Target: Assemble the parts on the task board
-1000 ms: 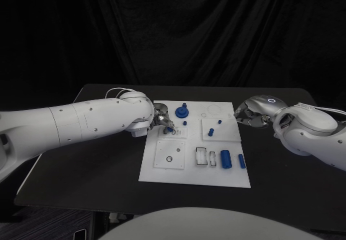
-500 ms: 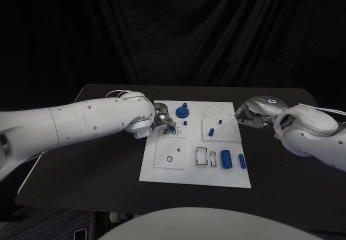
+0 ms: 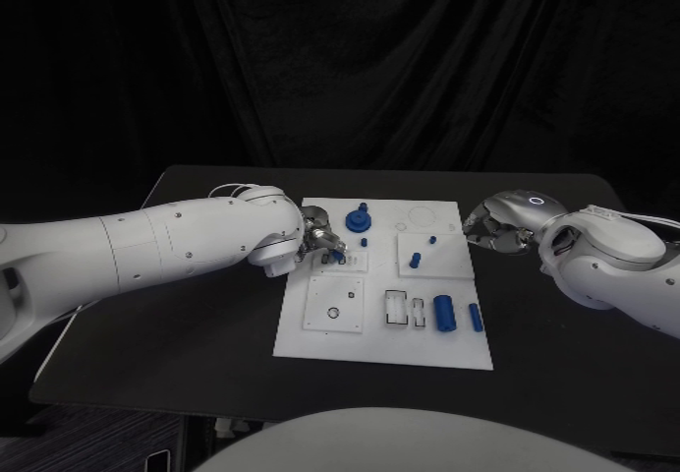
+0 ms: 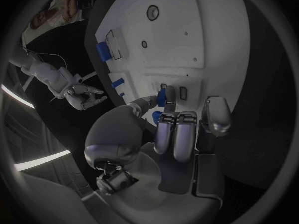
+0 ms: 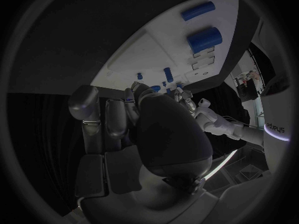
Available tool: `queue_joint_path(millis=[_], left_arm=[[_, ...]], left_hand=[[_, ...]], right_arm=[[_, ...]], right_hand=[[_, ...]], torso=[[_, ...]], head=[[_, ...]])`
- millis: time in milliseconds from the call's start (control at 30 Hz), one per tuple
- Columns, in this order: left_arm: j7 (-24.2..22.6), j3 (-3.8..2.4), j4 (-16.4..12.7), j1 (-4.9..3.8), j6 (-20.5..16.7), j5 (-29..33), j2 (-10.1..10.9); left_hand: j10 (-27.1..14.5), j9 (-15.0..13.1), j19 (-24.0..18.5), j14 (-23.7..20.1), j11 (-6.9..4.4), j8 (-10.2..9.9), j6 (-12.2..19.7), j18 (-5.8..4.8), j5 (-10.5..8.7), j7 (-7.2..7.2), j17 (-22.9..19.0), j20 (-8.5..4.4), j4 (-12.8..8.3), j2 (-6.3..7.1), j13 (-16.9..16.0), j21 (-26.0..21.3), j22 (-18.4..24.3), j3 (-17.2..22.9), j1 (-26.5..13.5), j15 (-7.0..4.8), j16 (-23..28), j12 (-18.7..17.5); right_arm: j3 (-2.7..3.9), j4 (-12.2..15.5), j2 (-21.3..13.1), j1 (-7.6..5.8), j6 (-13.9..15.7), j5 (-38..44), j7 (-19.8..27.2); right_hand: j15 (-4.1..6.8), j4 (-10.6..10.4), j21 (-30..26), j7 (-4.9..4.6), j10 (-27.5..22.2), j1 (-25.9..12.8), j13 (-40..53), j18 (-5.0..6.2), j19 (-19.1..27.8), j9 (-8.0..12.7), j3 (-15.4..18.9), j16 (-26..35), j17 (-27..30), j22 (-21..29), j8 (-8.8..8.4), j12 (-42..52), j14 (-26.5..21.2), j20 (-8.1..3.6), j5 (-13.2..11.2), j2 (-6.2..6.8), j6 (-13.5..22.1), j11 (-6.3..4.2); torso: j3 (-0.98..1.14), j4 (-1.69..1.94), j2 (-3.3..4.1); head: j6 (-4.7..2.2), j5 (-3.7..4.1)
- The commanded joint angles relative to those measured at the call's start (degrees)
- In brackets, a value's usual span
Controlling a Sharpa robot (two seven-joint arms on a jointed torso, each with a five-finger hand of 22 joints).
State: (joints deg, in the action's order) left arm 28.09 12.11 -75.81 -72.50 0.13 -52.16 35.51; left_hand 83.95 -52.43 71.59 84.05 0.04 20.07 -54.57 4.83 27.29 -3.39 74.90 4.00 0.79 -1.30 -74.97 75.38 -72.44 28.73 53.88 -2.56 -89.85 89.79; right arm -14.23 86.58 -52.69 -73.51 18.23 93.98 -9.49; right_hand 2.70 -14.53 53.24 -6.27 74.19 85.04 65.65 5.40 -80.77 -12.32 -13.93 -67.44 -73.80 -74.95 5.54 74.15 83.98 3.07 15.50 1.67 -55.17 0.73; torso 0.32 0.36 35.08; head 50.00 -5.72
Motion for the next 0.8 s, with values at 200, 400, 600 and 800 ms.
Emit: queue_joint_path(millis=[200,400,600,800], left_arm=[[-0.5,-0.04,0.3,0.47,-0.8,0.7,-0.3],[-0.6,-0.04,0.5,0.68,-0.7,0.7,-0.3],[-0.6,-0.04,0.7,0.94,-0.4,0.7,-0.3],[-1.0,-0.04,0.8,1.23,-0.5,0.7,-0.3]], left_hand=[[6.0,-0.1,0.1,6.0,-0.49,0.1,-0.4,0.65,0.07,0.15,15.1,-0.30,0.2,-0.37,-15.0,-0.3,0.0,0.1,-0.1,-0.32,-0.2,0.2],[6.0,-0.1,0.1,6.0,-0.49,0.0,-0.4,0.66,0.02,0.15,15.1,-0.31,0.2,-0.39,-15.0,-0.3,0.0,0.1,-0.2,-0.33,-0.2,0.2],[6.0,-0.1,0.0,6.0,-0.49,-0.1,-0.2,0.67,-0.12,0.13,15.1,-0.33,0.3,-0.44,-15.0,-0.4,0.1,0.2,-0.3,-0.33,-0.2,0.2],[6.0,-0.1,-0.1,6.0,-0.47,-0.2,-0.1,0.71,-0.44,0.10,15.1,-0.34,0.4,-0.49,-15.0,-0.5,0.2,0.2,-0.4,-0.33,-0.2,0.2]], right_arm=[[0.03,0.0,-0.1,0.18,0.0,0.2,-1.0],[0.03,0.0,-0.1,0.19,0.0,0.2,-1.1],[0.03,-0.1,-0.1,0.20,-0.2,0.2,-1.1],[0.03,-0.1,0.0,0.21,-0.4,0.2,-1.2]], right_hand=[[0.34,0.0,-0.2,0.03,-0.4,-0.1,-0.1,0.89,0.4,0.0,-0.4,0.3,0.0,-6.5,-0.26,-0.4,0.5,0.08,0.3,-0.06,0.2,-0.05],[0.34,0.0,-0.2,0.03,-0.4,-0.1,-0.1,0.89,0.4,0.0,-0.4,0.3,0.0,-6.5,-0.26,-0.4,0.5,0.08,0.3,-0.06,0.2,-0.05],[0.34,0.1,-0.2,0.04,-0.4,-0.1,-0.1,0.88,0.4,0.0,-0.4,0.3,0.1,-6.5,-0.23,-0.4,0.5,0.08,0.3,0.02,0.1,-0.05],[0.34,0.1,-0.2,0.04,-0.4,-0.1,-0.1,0.88,0.4,0.0,-0.4,0.3,0.1,-6.5,-0.23,-0.4,0.5,0.08,0.3,0.02,0.1,-0.05]], torso=[[-0.04,0.03,0.02],[-0.07,0.02,0.05],[-0.08,0.05,0.07],[-0.05,0.06,0.07]], head=[[0.00,-0.05],[0.00,-0.11],[0.00,-0.09],[0.00,0.01]])
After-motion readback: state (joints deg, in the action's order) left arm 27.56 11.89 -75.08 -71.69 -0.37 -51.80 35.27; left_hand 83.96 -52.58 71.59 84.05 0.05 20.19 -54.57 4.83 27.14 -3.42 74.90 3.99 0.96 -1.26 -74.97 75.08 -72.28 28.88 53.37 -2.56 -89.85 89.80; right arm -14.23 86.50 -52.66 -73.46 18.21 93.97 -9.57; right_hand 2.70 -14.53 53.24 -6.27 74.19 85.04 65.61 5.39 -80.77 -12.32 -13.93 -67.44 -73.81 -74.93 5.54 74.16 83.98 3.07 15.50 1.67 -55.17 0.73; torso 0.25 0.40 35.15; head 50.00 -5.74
